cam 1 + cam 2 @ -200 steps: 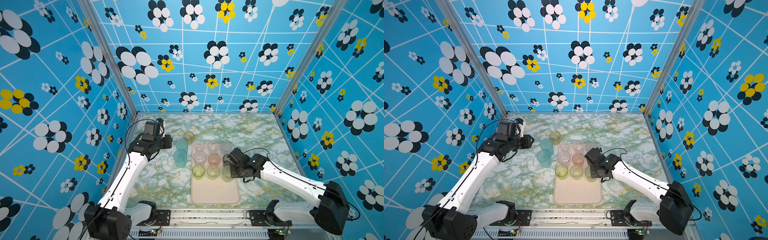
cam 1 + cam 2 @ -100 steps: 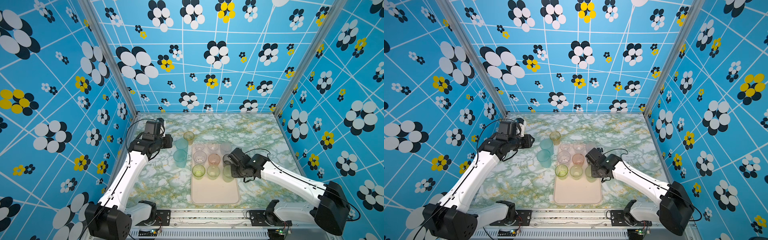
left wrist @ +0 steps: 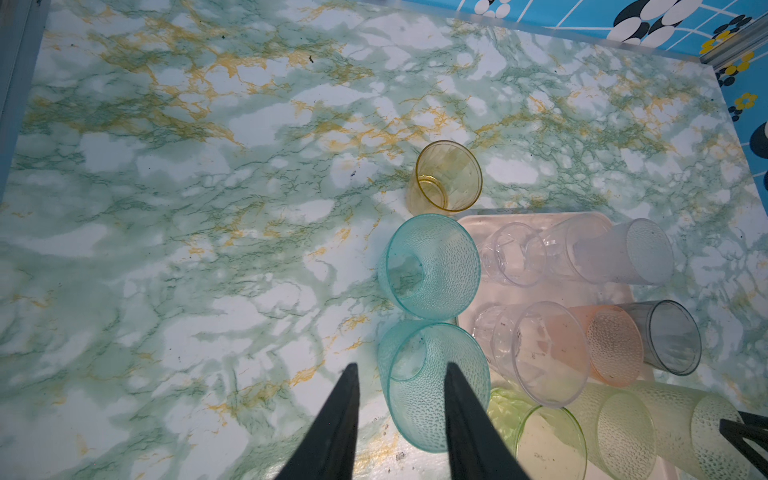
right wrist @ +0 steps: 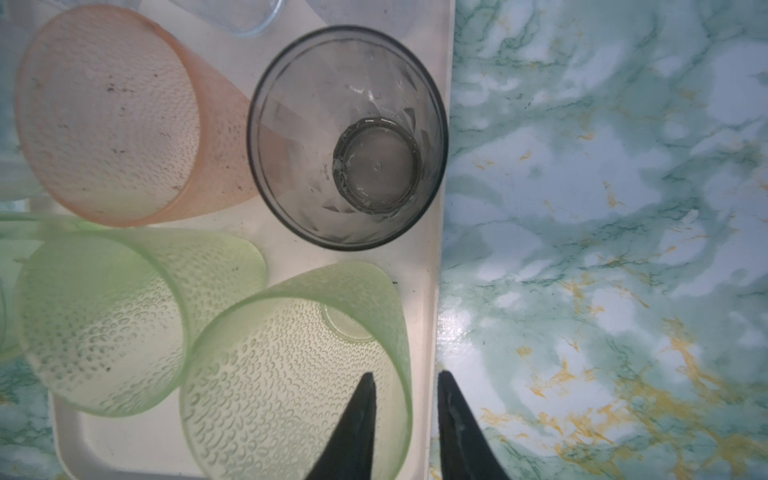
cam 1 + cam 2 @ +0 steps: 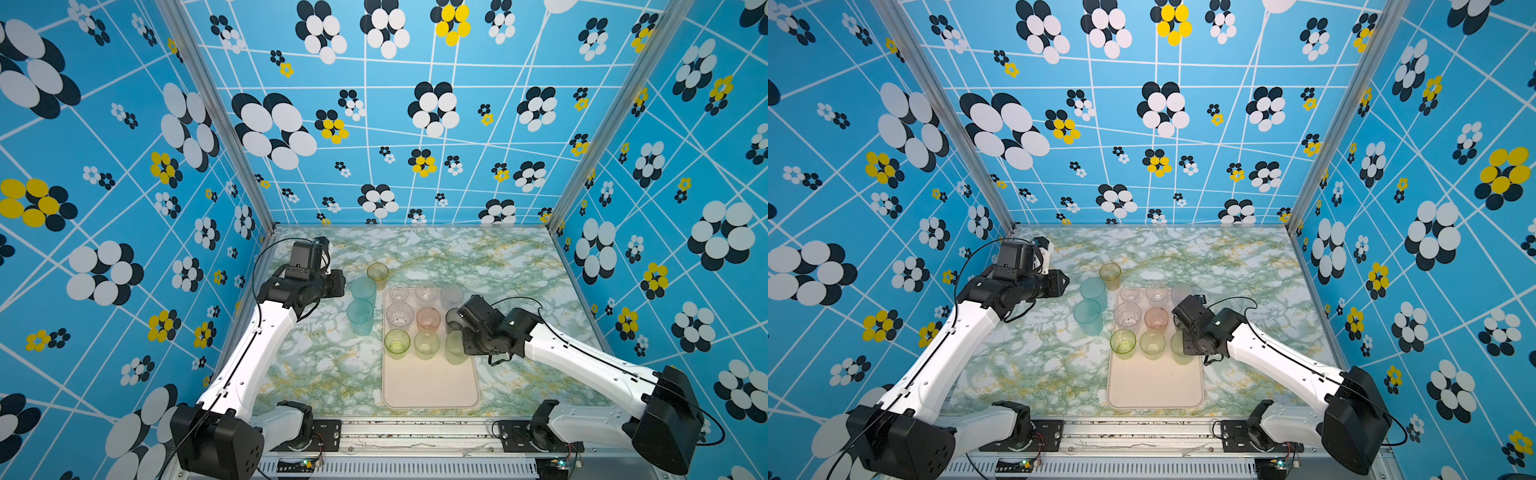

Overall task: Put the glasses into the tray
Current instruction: 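Lower the light-green tumbler onto the tray and open the right gripper, then move the left gripper to the amber tumbler beyond the tray while the right gripper rises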

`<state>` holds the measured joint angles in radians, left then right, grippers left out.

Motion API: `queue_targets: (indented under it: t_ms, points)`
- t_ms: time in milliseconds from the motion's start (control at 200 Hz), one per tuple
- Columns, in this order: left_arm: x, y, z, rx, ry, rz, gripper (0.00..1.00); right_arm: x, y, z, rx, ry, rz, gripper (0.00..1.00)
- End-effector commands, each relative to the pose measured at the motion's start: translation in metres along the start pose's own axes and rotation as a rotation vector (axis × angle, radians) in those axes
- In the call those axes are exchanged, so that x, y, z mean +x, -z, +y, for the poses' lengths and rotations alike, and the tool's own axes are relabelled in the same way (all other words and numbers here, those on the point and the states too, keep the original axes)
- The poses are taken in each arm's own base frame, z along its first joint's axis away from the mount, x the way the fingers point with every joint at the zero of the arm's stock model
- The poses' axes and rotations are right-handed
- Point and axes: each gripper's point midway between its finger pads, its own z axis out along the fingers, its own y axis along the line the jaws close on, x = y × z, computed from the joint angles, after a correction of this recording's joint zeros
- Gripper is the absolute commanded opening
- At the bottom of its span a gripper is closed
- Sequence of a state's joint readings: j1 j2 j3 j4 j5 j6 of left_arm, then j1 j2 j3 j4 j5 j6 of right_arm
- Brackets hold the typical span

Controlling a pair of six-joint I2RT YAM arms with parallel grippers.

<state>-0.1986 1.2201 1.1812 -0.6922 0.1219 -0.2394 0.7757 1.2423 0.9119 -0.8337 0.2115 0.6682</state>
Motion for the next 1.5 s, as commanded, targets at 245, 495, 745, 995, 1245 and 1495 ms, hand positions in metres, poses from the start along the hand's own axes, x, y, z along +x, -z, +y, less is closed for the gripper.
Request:
queue_targets:
  t_ms: [245,495,745,995,1245,1495]
  points:
    - [-0.038,-0.009,-0.009,-0.014,-0.09,0.022,0.31,-0.033,0.06,-0.016,-0.03,-0.003,-0.128,0.38]
    - [-0.048,-0.057,-0.015,-0.032,-0.184,0.143,0.3,-0.067,0.072,-0.014,-0.081,-0.001,-0.192,0.4]
    - [-0.058,-0.104,-0.015,-0.031,-0.222,0.211,0.3,-0.095,0.063,0.003,-0.151,0.014,-0.211,0.4]
    - [-0.055,-0.146,-0.02,0.019,-0.223,0.267,0.31,-0.105,0.053,0.001,-0.173,0.006,-0.199,0.4]
    - [-0.042,-0.175,-0.019,0.027,-0.261,0.305,0.32,-0.106,0.047,-0.01,-0.168,-0.014,-0.183,0.41]
    - [-0.036,-0.193,-0.022,0.03,-0.284,0.32,0.32,-0.11,0.042,-0.011,-0.172,-0.02,-0.175,0.41]
